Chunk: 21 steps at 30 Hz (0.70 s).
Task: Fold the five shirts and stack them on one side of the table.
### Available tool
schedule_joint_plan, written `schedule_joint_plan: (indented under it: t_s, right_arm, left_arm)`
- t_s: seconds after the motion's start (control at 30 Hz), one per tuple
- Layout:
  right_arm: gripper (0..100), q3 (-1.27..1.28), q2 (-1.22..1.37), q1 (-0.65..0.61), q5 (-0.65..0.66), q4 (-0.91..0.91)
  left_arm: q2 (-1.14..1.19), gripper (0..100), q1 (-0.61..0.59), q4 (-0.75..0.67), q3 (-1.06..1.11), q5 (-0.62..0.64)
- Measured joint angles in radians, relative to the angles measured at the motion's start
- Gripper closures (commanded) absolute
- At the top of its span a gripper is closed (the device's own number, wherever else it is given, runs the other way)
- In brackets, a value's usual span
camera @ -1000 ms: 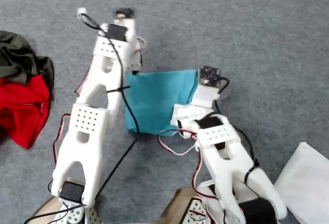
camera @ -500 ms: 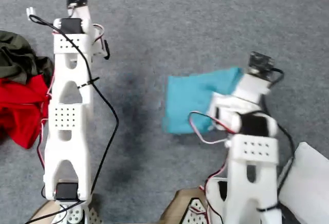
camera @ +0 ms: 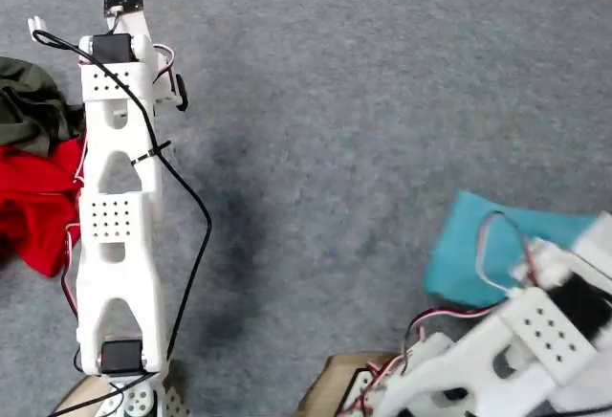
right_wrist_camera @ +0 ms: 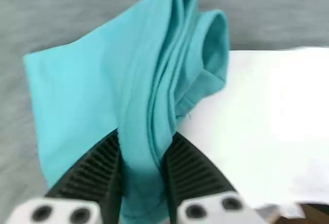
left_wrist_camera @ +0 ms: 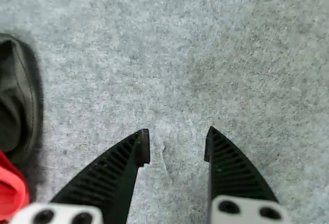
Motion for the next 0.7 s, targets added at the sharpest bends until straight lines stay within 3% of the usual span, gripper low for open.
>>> schedule_joint_plan:
  t_s: [0.27, 0.43, 0.7]
  right_arm:
    - [99.4, 0.000, 0.175, 0.321, 0.201, -0.244]
    - [99.4, 0.000, 0.276, 0.425, 0.267, -0.351]
    - [99.1, -0.044, 0.318, 0.505, 0.318, -0.379]
  left_arm:
    - [0.000, 81, 0.000, 0.000, 0.000, 0.000]
    - [0.000, 81, 0.000, 0.000, 0.000, 0.000]
    - [0.000, 81, 0.000, 0.000, 0.000, -0.008]
